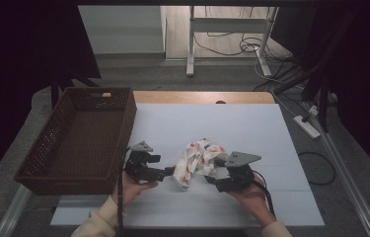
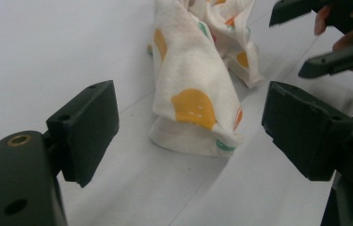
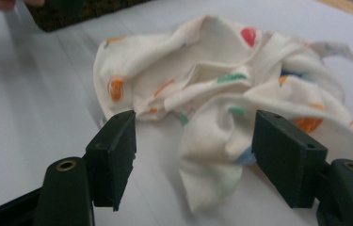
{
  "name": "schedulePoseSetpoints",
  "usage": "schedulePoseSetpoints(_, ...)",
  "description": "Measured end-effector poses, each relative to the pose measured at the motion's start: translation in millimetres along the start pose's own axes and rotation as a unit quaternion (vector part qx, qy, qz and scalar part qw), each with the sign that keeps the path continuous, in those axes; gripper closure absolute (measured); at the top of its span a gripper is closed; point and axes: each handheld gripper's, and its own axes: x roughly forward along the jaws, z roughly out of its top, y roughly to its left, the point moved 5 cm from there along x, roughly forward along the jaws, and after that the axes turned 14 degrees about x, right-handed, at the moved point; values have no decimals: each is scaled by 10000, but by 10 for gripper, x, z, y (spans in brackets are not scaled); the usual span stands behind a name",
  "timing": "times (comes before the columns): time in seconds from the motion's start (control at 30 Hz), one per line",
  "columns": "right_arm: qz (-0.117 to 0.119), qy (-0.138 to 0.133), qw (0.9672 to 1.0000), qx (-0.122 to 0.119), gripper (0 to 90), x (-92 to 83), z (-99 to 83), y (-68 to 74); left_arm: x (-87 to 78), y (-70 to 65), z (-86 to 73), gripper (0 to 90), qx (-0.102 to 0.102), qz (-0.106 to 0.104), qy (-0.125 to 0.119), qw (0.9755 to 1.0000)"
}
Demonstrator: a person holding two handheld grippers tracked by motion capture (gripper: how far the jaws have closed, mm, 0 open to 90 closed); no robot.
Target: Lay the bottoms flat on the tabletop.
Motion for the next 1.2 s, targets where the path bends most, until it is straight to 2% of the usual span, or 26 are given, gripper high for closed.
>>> schedulePoseSetpoints(0.1,-20,-73,10000,-5,325,24,80,-18,8,-13,-11,189,17,-25,27,10000)
schedulePoseSetpoints(0.23,-83,-33,9999,62,332,116,146,-48,3,-11,-24,189,39,-5,42,10000)
schedulePoseSetpoints(0.37,-273,131,9995,1,361,228,151,-82,-13,-4,-20,189,22,19,21,10000)
schedulePoseSetpoints(0.47,-506,285,9983,30,407,292,121,-146,-13,-1,-12,189,13,31,4,10000)
schedulePoseSetpoints(0.57,-694,519,9962,38,486,353,67,-200,-15,1,-17,189,9,42,13,10000)
schedulePoseSetpoints(0.67,-783,676,9946,-14,639,376,26,-225,-27,-8,-26,189,0,51,4,10000)
schedulePoseSetpoints(0.8,-805,801,9935,2,836,362,13,-260,-38,-16,-29,189,-1,76,-4,10000)
schedulePoseSetpoints(1.03,-678,757,9948,41,853,272,1,-243,-55,-21,-25,189,0,96,-24,10000)
schedulePoseSetpoints(1.2,-693,634,9955,99,853,-22,-91,-219,-51,-27,-3,189,26,69,-43,10000)
